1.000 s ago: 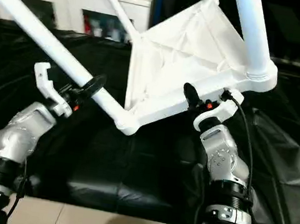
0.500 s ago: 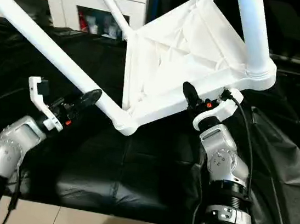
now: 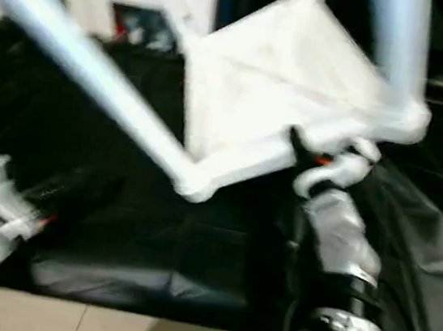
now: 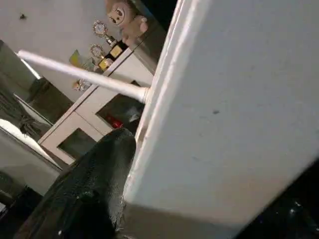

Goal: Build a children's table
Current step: Flip table

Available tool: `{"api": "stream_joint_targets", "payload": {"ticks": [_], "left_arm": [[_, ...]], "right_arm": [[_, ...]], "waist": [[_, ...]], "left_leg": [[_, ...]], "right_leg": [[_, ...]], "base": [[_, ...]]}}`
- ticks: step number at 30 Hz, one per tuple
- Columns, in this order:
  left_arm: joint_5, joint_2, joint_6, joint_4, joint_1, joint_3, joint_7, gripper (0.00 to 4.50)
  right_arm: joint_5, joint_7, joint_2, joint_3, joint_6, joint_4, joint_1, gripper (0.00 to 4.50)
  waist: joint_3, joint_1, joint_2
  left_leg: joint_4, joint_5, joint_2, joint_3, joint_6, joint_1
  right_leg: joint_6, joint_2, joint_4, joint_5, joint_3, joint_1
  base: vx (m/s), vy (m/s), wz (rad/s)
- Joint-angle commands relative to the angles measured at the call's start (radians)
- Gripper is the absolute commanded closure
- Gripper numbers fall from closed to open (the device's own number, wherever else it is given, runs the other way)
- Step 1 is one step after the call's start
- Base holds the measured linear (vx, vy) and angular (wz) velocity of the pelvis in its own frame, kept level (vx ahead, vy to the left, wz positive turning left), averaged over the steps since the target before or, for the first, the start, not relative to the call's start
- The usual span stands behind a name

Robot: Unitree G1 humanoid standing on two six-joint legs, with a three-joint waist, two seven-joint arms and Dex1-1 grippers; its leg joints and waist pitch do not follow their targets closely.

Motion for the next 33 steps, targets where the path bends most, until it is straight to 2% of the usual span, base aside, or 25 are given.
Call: {"api": "stream_joint_targets", "payload": {"ticks": [1, 2, 3, 5, 6, 7, 10, 12, 13, 15, 16, 20, 24, 25, 26, 27, 28, 29, 30, 33], "left_arm": [[0.023, 0.035, 0.037, -0.067, 0.026, -0.061, -0.047, 0.00], [0.038, 0.064, 0.060, -0.104, 0.040, -0.096, -0.074, 0.00], [0.060, 0.090, 0.067, -0.133, 0.046, -0.131, -0.097, 0.00], [0.111, 0.147, 0.087, -0.212, 0.049, -0.209, -0.141, 0.00], [0.119, 0.151, 0.086, -0.218, 0.047, -0.215, -0.142, 0.00], [0.157, 0.176, 0.085, -0.267, 0.022, -0.259, -0.151, 0.00], [0.181, 0.192, 0.096, -0.337, -0.037, -0.304, -0.143, 0.00], [0.173, 0.191, 0.106, -0.368, -0.072, -0.315, -0.137, 0.00], [0.163, 0.193, 0.120, -0.397, -0.100, -0.326, -0.136, 0.00], [0.138, 0.196, 0.152, -0.423, -0.124, -0.334, -0.138, 0.00], [0.141, 0.196, 0.156, -0.433, -0.136, -0.340, -0.140, 0.00], [0.161, 0.189, 0.161, -0.458, -0.171, -0.359, -0.135, 0.00], [0.244, 0.154, 0.106, -0.442, -0.245, -0.367, -0.059, 0.00], [0.278, 0.145, 0.094, -0.424, -0.290, -0.363, -0.020, 0.00], [0.282, 0.144, 0.093, -0.423, -0.294, -0.363, -0.016, 0.00], [0.318, 0.147, 0.071, -0.410, -0.320, -0.365, 0.001, 0.00], [0.362, 0.166, 0.046, -0.398, -0.356, -0.376, -0.001, 0.00], [0.362, 0.166, 0.046, -0.398, -0.356, -0.376, -0.001, 0.00], [0.408, 0.183, 0.018, -0.394, -0.382, -0.391, 0.001, 0.00], [0.455, 0.197, 0.000, -0.395, -0.407, -0.407, 0.008, 0.00]], "right_arm": [[-0.052, 0.023, -0.026, 0.027, -0.029, -0.047, -0.018, 2.03], [-0.060, 0.027, -0.030, 0.031, -0.031, -0.046, -0.020, 2.03], [-0.069, 0.026, -0.034, 0.035, -0.034, -0.047, -0.021, 2.03], [-0.090, 0.024, -0.045, 0.040, -0.038, -0.051, -0.029, 2.03], [-0.094, 0.023, -0.047, 0.041, -0.039, -0.052, -0.030, 2.03], [-0.124, 0.013, -0.062, 0.055, -0.046, -0.057, -0.039, 2.03], [-0.190, -0.011, -0.097, 0.096, -0.058, -0.065, -0.047, 2.03], [-0.209, -0.028, -0.108, 0.106, -0.059, -0.075, -0.051, 2.03], [-0.218, -0.042, -0.113, 0.110, -0.059, -0.084, -0.055, 2.03], [-0.220, -0.053, -0.114, 0.109, -0.058, -0.091, -0.061, 2.03], [-0.227, -0.055, -0.116, 0.112, -0.058, -0.096, -0.062, 2.03], [-0.263, -0.073, -0.125, 0.128, -0.067, -0.110, -0.065, 2.07], [-0.310, -0.113, -0.146, 0.156, -0.070, -0.132, -0.069, 2.07], [-0.351, -0.126, -0.162, 0.177, -0.068, -0.148, -0.069, 2.07], [-0.354, -0.127, -0.163, 0.179, -0.068, -0.149, -0.069, 2.07], [-0.369, -0.134, -0.169, 0.185, -0.063, -0.160, -0.071, 2.07], [-0.378, -0.149, -0.173, 0.188, -0.051, -0.176, -0.077, 2.07], [-0.378, -0.149, -0.173, 0.188, -0.051, -0.176, -0.077, 2.07], [-0.409, -0.163, -0.187, 0.202, -0.048, -0.183, -0.080, 2.07], [-0.423, -0.179, -0.194, 0.209, -0.044, -0.186, -0.084, 2.18]], "waist": [[-0.054, -0.006, 0.001], [-0.054, -0.008, 0.001], [-0.055, -0.007, -0.006], [-0.056, -0.006, 0.000], [-0.054, -0.006, 0.000], [-0.054, -0.006, 0.001], [-0.050, -0.005, 0.001], [-0.049, -0.006, 0.000], [-0.052, -0.003, 0.001], [-0.055, -0.004, 0.002], [-0.056, -0.004, 0.000], [-0.058, -0.004, 0.000], [-0.055, -0.004, -0.001], [-0.055, -0.004, 0.000], [-0.054, -0.004, -0.003], [-0.054, -0.003, -0.003], [-0.054, -0.004, -0.002], [-0.055, -0.004, -0.001], [-0.056, -0.004, -0.001], [-0.058, -0.004, 0.001]], "left_leg": [[-0.074, -0.130, 0.058, -0.025, 0.013, 0.027], [-0.072, -0.125, 0.056, -0.024, 0.010, 0.029], [-0.071, -0.118, 0.056, -0.024, 0.013, 0.028], [-0.069, -0.092, 0.057, -0.024, 0.020, 0.030], [-0.070, -0.095, 0.057, -0.024, 0.019, 0.030], [-0.071, -0.098, 0.057, -0.025, 0.012, 0.031], [-0.071, -0.136, 0.054, -0.022, -0.016, 0.035], [-0.073, -0.147, 0.053, -0.023, -0.032, 0.033], [-0.071, -0.140, 0.053, -0.022, -0.036, 0.037], [-0.068, -0.116, 0.050, -0.021, -0.039, 0.035], [-0.065, -0.095, 0.047, -0.022, -0.033, 0.030], [-0.061, -0.069, 0.045, -0.021, -0.013, 0.029], [-0.063, -0.110, 0.048, -0.023, -0.029, 0.031], [-0.063, -0.126, 0.048, -0.025, -0.036, 0.032], [-0.064, -0.130, 0.049, -0.025, -0.040, 0.032], [-0.063, -0.138, 0.048, -0.025, -0.047, 0.034], [-0.064, -0.138, 0.047, -0.027, -0.050, 0.030], [-0.064, -0.136, 0.047, -0.028, -0.053, 0.032], [-0.063, -0.128, 0.047, -0.029, -0.056, 0.031], [-0.061, -0.119, 0.047, -0.028, -0.057, 0.031]], "right_leg": [[-0.219, -0.047, -0.063, -0.021, 0.039, 0.033], [-0.213, -0.047, -0.063, -0.021, 0.040, 0.033], [-0.209, -0.047, -0.063, -0.017, 0.041, 0.035], [-0.198, -0.046, -0.059, -0.008, 0.040, 0.032], [-0.198, -0.045, -0.061, -0.014, 0.040, 0.031], [-0.197, -0.045, -0.061, -0.022, 0.040, 0.032], [-0.197, -0.045, -0.065, -0.082, 0.042, 0.029], [-0.188, -0.046, -0.065, -0.109, 0.043, 0.032], [-0.182, -0.045, -0.064, -0.095, 0.043, 0.031], [-0.182, -0.042, -0.058, -0.053, 0.042, 0.033], [-0.185, -0.040, -0.055, -0.020, 0.042, 0.035], [-0.193, -0.037, -0.052, 0.023, 0.041, 0.037], [-0.189, -0.038, -0.058, -0.035, 0.041, 0.037], [-0.181, -0.039, -0.059, -0.057, 0.040, 0.037], [-0.177, -0.038, -0.061, -0.067, 0.040, 0.037], [-0.168, -0.039, -0.062, -0.081, 0.041, 0.035], [-0.157, -0.039, -0.064, -0.095, 0.041, 0.038], [-0.152, -0.039, -0.063, -0.098, 0.040, 0.037], [-0.146, -0.039, -0.061, -0.087, 0.040, 0.037], [-0.150, -0.039, -0.058, -0.058, 0.040, 0.035]], "base": [[0.000, 0.000, 0.00], [0.000, 0.000, 0.00], [0.000, 0.000, 0.00], [0.000, 0.000, 0.00], [0.000, 0.000, 0.00], [0.000, 0.000, 0.00], [0.000, 0.000, 0.00], [0.000, 0.000, 0.00], [0.000, 0.000, 0.00], [0.000, 0.000, 0.00], [0.000, 0.000, 0.00], [0.000, 0.000, 0.00], [0.000, 0.000, 0.00], [0.000, 0.000, 0.00], [0.000, 0.000, 0.00], [0.000, 0.000, 0.00], [0.000, 0.000, 0.00], [0.000, 0.000, 0.00], [0.000, 0.000, 0.00], [0.000, 0.000, 0.00]]}}
